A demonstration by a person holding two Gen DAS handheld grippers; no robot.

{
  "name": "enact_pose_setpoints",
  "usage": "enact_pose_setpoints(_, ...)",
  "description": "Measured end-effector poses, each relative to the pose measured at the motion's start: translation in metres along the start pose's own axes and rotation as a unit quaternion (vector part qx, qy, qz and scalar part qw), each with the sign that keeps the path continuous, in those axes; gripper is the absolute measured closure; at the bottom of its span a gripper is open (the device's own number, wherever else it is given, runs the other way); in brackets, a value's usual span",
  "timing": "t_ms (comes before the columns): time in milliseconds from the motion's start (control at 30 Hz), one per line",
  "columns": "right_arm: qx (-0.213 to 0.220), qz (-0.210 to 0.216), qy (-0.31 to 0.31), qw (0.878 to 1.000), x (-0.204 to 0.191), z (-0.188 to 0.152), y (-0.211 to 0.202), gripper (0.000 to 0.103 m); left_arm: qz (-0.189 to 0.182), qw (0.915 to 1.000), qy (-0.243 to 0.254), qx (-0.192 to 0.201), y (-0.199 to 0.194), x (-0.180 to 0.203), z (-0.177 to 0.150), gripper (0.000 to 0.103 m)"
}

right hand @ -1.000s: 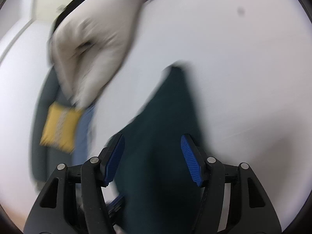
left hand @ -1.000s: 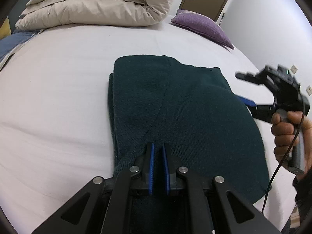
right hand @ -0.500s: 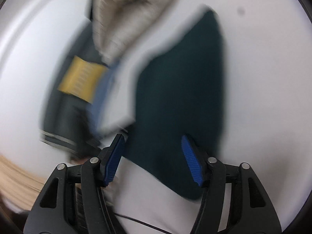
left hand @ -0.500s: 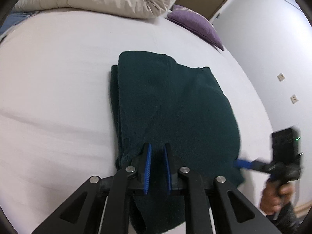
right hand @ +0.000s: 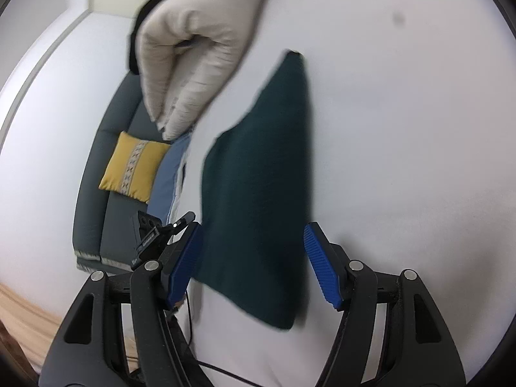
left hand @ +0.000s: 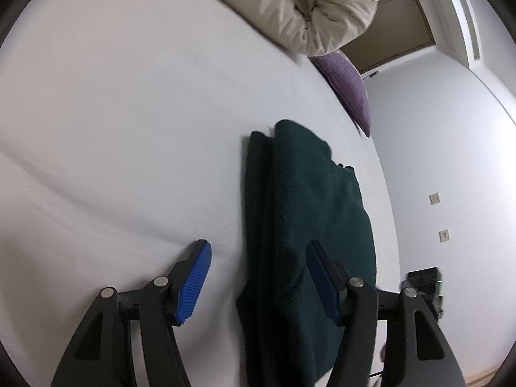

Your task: Fold small clothes

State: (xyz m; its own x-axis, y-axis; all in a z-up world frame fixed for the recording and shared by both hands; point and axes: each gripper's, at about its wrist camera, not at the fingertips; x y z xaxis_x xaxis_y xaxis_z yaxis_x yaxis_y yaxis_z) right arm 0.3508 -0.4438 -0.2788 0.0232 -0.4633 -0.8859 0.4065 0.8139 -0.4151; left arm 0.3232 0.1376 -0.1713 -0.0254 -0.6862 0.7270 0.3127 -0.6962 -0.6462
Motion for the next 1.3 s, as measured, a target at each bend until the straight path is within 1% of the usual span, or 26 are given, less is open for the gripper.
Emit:
enact_pose_setpoints(33,-0.009,-0.001,0.014,1.0,0.012,0.009,0.005,0.039,-0.001,1.0,-0.002,-0.001,0.001,-0.001,0.0,0.039)
enact_pose_setpoints(100,-0.018,-0.002,0.03,0.999,0.028,0.015,0.013,0.039,-0.003,1.0,0.0,-0.003,0.004,0.001,0.001,0.036)
enact_pose_setpoints(167,-0.024,0.013,0.042,0.999,0.036,0.022,0.02,0.04,-0.013,0.9999,-0.005,-0.002,0.007,0.001,0.001,0.03)
enact_pose_setpoints(200,-0.024,0.016,0.045,0.999,0.041,0.024,0.023,0.04,-0.02,0.9997,-0.01,-0.003,0.009,0.0,0.002,0.029)
enact_pose_setpoints(267,-0.025,0.022,0.05,0.998,0.045,0.03,0.028,0.04,-0.039,0.9989,-0.025,-0.002,0.012,-0.001,0.004,0.023)
enact_pose_setpoints(300,-0.027,0.024,0.05,0.998,0.045,0.032,0.031,0.04,-0.048,0.9985,-0.028,-0.003,0.015,-0.001,0.004,0.022)
enact_pose_setpoints(400,-0.042,0.033,0.049,0.997,0.039,0.041,0.049,0.04,-0.09,0.9948,-0.044,-0.016,0.023,-0.001,0.005,0.023)
enact_pose_setpoints(467,-0.046,0.035,0.048,0.997,0.035,0.036,0.051,0.038,-0.108,0.9928,-0.044,-0.027,0.028,0.0,0.003,0.024)
enact_pose_setpoints(567,-0.05,0.02,0.042,0.998,0.028,0.036,0.061,0.038,-0.124,0.9905,-0.048,-0.033,0.032,0.002,0.003,0.024)
enact_pose_setpoints(633,-0.053,0.01,0.043,0.998,0.027,0.037,0.064,0.038,-0.147,0.9868,-0.058,-0.037,0.036,0.001,0.003,0.024)
enact_pose_setpoints(700,-0.054,-0.003,0.041,0.998,0.023,0.038,0.07,0.038,-0.157,0.9844,-0.069,-0.039,0.038,-0.001,0.002,0.03)
enact_pose_setpoints(733,-0.054,-0.007,0.041,0.998,0.023,0.034,0.07,0.038,-0.162,0.9831,-0.075,-0.041,0.04,-0.002,0.002,0.035)
enact_pose_setpoints(767,-0.053,-0.011,0.04,0.998,0.021,0.035,0.073,0.038,-0.164,0.9823,-0.079,-0.043,0.04,-0.004,-0.001,0.044)
enact_pose_setpoints(800,-0.052,-0.018,0.037,0.998,0.018,0.035,0.077,0.038,-0.165,0.9816,-0.085,-0.045,0.041,-0.006,-0.002,0.05)
enact_pose_setpoints(833,-0.051,-0.023,0.036,0.998,0.016,0.036,0.079,0.038,-0.163,0.9812,-0.091,-0.049,0.044,-0.008,-0.003,0.064)
enact_pose_setpoints(867,-0.049,-0.03,0.033,0.998,0.015,0.033,0.079,0.04,-0.16,0.9812,-0.094,-0.053,0.046,-0.01,-0.004,0.073)
enact_pose_setpoints(900,-0.047,-0.043,0.027,0.998,0.011,0.032,0.081,0.042,-0.158,0.9811,-0.098,-0.052,0.046,-0.011,-0.004,0.073)
enact_pose_setpoints(967,-0.043,-0.062,0.016,0.997,0.007,0.03,0.08,0.051,-0.156,0.9818,-0.096,-0.05,0.044,-0.008,-0.004,0.074)
enact_pose_setpoints(1033,-0.04,-0.069,0.01,0.997,0.003,0.027,0.077,0.057,-0.148,0.9843,-0.084,-0.047,0.04,0.0,-0.005,0.075)
enact_pose_setpoints(1133,-0.03,-0.082,-0.006,0.996,-0.008,0.02,0.07,0.061,-0.137,0.9872,-0.07,-0.042,0.035,0.011,-0.008,0.076)
enact_pose_setpoints(1200,-0.022,-0.086,-0.017,0.996,-0.017,0.013,0.062,0.062,-0.137,0.9877,-0.062,-0.043,0.032,0.019,-0.012,0.076)
enact_pose_setpoints(1300,-0.014,-0.082,-0.026,0.996,-0.025,0.0,0.047,0.063,-0.137,0.9883,-0.045,-0.049,0.031,0.033,-0.021,0.076)
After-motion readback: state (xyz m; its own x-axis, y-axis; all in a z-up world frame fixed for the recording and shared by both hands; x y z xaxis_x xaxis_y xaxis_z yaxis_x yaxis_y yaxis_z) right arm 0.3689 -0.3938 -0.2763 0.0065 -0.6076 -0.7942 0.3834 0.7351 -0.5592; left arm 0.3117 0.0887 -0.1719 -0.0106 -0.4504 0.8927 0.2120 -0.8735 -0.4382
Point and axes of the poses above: each gripper's, at about its wrist camera, not at the fingertips, and y roughly the way its jaws point, x to its right, z to its top, and after that the axes turned 4 degrees about -x, right-handed
